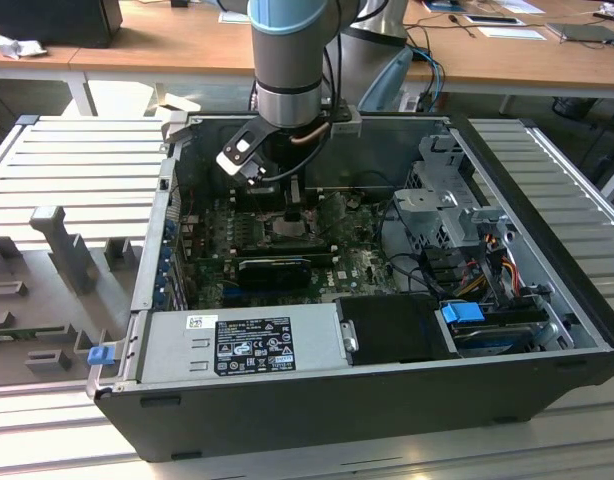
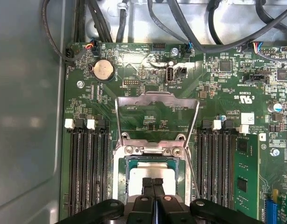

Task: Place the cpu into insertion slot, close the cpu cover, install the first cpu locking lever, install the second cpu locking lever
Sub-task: 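Close the cpu cover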

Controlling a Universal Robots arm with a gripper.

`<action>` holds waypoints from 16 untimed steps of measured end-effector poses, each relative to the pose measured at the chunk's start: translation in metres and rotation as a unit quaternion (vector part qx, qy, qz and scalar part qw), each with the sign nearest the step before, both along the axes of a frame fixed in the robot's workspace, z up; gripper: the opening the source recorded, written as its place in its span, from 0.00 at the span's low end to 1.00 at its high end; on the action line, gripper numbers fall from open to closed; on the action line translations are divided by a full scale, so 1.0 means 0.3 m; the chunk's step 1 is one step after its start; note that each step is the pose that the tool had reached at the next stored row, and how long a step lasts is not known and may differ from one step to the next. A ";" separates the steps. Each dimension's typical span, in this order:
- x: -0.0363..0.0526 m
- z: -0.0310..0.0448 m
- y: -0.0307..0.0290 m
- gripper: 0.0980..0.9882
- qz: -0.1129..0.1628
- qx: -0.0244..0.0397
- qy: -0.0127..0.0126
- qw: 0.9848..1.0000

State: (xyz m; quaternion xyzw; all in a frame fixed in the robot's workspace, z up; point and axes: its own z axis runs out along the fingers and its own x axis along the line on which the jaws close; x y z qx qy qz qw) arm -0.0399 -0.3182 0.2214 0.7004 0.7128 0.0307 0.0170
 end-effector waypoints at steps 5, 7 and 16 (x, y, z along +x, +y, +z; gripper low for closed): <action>0.008 0.005 -0.001 0.01 0.000 0.000 0.000 1.000; 0.021 0.005 -0.001 0.01 0.000 0.000 0.002 1.000; 0.028 0.020 -0.001 0.01 0.000 0.000 0.003 1.000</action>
